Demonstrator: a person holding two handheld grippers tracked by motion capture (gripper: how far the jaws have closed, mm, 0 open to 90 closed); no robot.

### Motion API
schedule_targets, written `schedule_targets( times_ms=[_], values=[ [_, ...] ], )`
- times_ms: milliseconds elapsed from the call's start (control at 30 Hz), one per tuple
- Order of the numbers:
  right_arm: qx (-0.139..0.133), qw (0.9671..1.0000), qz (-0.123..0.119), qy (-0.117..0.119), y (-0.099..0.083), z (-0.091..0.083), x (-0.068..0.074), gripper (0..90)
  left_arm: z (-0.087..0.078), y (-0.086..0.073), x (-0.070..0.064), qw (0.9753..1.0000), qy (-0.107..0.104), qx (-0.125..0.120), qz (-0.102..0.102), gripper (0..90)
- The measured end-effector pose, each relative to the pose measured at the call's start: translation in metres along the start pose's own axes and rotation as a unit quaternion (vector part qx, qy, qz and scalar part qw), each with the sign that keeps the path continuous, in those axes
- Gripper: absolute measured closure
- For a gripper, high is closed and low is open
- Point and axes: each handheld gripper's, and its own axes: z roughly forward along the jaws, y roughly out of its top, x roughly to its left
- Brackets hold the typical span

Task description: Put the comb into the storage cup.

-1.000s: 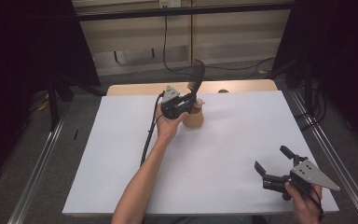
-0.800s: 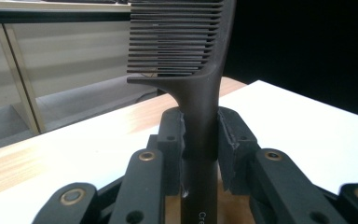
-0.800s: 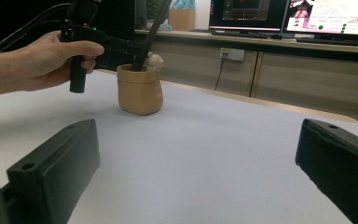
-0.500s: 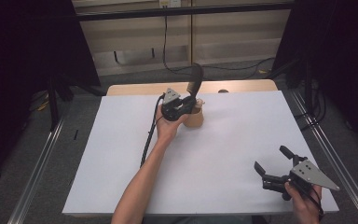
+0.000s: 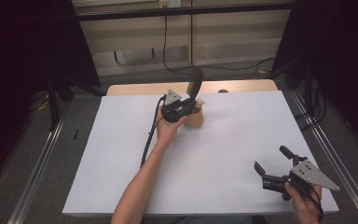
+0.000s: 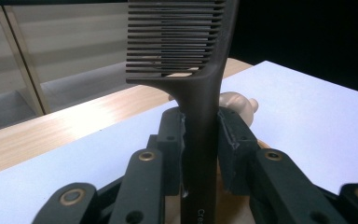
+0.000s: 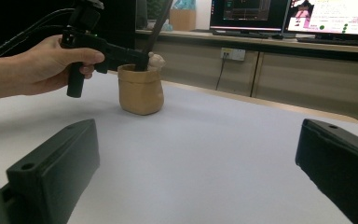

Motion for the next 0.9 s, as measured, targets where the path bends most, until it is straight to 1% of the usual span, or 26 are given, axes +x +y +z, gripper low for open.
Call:
schedule_targets(
  times_ms=[100, 200, 267, 400, 500, 567, 600, 667, 733, 767, 800, 867, 900],
  values=[
    [0.001, 1.0000, 0.001, -0.002, -0.0001, 0.0001, -0.0002, 0.0, -0.0009, 0.0003, 0.0005, 1.0000, -0.003, 0.002, 0.003, 72.8],
    [0.000, 1.0000, 0.000, 0.000, -0.0001, 0.0003, 0.0000, 0.0, -0.0014, 0.0008, -0.0002, 0.9999, -0.006, 0.003, 0.011, 72.7],
    [0.000, 1.0000, 0.000, 0.000, -0.0001, 0.0003, 0.0001, 0.0, -0.0015, 0.0006, 0.0003, 1.0000, -0.004, 0.003, 0.005, 72.6],
    [0.001, 1.0000, 0.000, -0.001, 0.0000, 0.0001, 0.0001, 0.0, -0.0023, 0.0012, 0.0012, 1.0000, -0.003, 0.003, 0.006, 71.4],
    [-0.001, 1.0000, 0.000, 0.000, -0.0002, 0.0004, 0.0001, 0.0, -0.0039, 0.0025, 0.0022, 1.0000, 0.004, 0.002, 0.005, 67.3],
    [0.000, 1.0000, 0.000, 0.001, -0.0001, 0.0003, 0.0002, 0.0, -0.0043, 0.0019, 0.0019, 1.0000, 0.002, -0.001, -0.002, 62.4],
    [0.000, 1.0000, 0.000, 0.001, 0.0000, 0.0003, 0.0004, 0.0, -0.0048, 0.0013, 0.0014, 1.0000, 0.005, -0.002, 0.001, 61.6],
    [-0.001, 1.0000, 0.000, 0.001, 0.0000, 0.0004, 0.0002, 0.0, -0.0048, -0.0001, 0.0011, 1.0000, 0.004, -0.006, -0.003, 59.3],
    [-0.001, 1.0000, -0.001, 0.001, 0.0000, 0.0005, 0.0002, 0.0, -0.0049, -0.0007, 0.0015, 1.0000, 0.007, -0.006, -0.003, 54.9],
    [-0.001, 1.0000, 0.000, 0.001, 0.0000, 0.0003, 0.0004, 0.0, -0.0052, -0.0007, 0.0017, 1.0000, 0.003, -0.007, -0.004, 54.3],
    [0.000, 1.0000, 0.000, 0.000, 0.0000, 0.0001, 0.0005, 0.0, -0.0065, 0.0002, 0.0014, 1.0000, 0.007, -0.006, -0.002, 53.0],
    [0.000, 1.0000, -0.001, 0.000, -0.0001, 0.0002, 0.0001, 0.0, -0.0082, 0.0020, 0.0007, 0.9999, 0.009, -0.008, 0.001, 48.8],
    [0.000, 1.0000, 0.000, 0.000, -0.0002, 0.0004, 0.0000, 0.0, -0.0091, 0.0032, 0.0003, 0.9999, 0.011, -0.009, 0.000, 45.2]
  ],
)
